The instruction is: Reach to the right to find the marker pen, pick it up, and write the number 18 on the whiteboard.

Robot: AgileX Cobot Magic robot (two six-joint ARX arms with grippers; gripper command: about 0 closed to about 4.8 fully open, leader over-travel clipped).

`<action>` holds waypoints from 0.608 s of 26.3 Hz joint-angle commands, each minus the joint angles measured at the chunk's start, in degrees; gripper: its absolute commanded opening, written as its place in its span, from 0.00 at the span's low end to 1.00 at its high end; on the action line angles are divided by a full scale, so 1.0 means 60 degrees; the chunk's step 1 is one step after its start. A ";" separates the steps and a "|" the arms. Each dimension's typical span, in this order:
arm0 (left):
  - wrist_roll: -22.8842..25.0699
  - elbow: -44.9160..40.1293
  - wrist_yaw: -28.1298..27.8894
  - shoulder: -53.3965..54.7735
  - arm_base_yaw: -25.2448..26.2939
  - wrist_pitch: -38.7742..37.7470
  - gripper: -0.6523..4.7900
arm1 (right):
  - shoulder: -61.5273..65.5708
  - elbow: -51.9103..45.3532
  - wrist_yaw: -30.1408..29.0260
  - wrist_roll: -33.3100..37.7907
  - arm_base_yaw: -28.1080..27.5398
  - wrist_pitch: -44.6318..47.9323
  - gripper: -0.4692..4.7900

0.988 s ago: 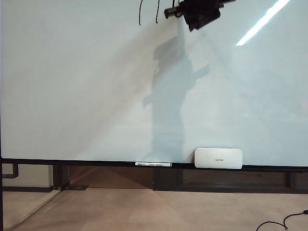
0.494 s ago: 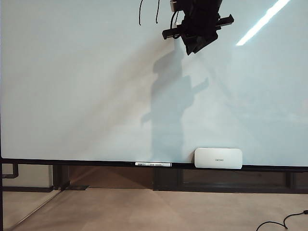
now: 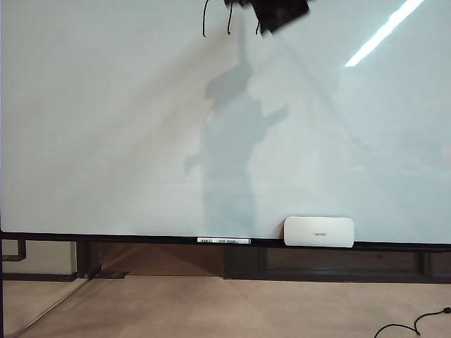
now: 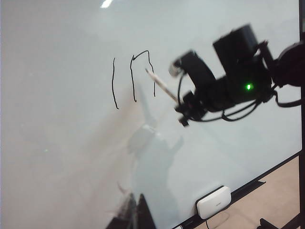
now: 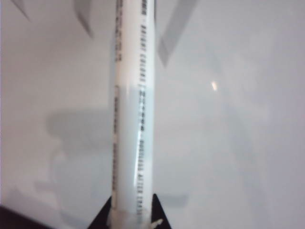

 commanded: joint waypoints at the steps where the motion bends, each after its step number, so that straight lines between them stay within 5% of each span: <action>1: 0.0029 0.0051 -0.0087 0.0004 -0.0007 0.0095 0.11 | 0.0051 0.0004 -0.0248 -0.0091 0.0069 0.0659 0.08; 16: 0.0029 0.0051 -0.0182 0.0004 -0.0007 0.0084 0.11 | 0.0466 0.0004 -0.1468 -0.0353 -0.0222 0.1300 0.08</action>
